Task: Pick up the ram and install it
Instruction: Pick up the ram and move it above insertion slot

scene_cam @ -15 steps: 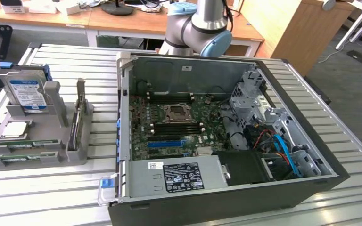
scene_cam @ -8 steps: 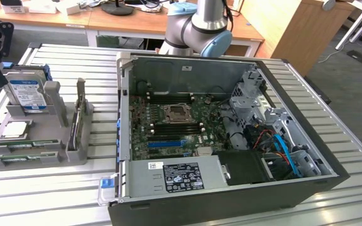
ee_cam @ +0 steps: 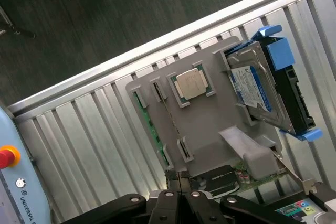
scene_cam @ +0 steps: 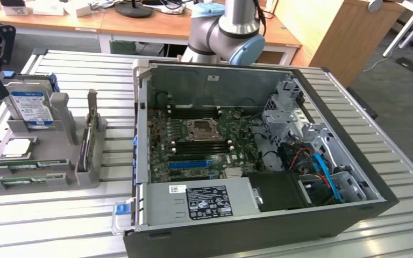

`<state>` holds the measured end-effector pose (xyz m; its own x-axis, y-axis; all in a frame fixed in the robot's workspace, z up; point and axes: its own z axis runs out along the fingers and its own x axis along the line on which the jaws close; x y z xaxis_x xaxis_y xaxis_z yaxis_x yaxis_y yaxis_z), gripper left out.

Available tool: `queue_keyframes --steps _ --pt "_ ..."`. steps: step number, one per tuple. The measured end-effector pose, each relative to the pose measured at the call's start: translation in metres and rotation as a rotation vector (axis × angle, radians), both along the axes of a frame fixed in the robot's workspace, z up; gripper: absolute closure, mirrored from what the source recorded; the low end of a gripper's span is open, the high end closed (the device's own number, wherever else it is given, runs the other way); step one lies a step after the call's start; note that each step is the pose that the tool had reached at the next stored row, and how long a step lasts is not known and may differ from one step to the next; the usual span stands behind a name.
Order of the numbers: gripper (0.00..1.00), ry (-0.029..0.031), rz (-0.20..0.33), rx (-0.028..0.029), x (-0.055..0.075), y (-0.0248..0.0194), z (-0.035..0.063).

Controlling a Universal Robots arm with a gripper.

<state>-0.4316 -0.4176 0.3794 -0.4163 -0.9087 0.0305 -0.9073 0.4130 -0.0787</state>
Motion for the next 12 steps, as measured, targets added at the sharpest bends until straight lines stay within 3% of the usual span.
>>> queue_keyframes --steps 5,8,11,12 --pt "0.89 0.0012 0.037 0.0141 -0.0001 0.0 -0.0007" --pt "0.89 0.0045 0.052 0.0393 -0.0002 0.0001 -0.0013" --pt "0.89 0.008 0.063 0.0727 -0.0002 0.0001 -0.0014" --pt "0.89 0.0082 0.063 0.0735 -0.0001 0.0001 -0.0014"
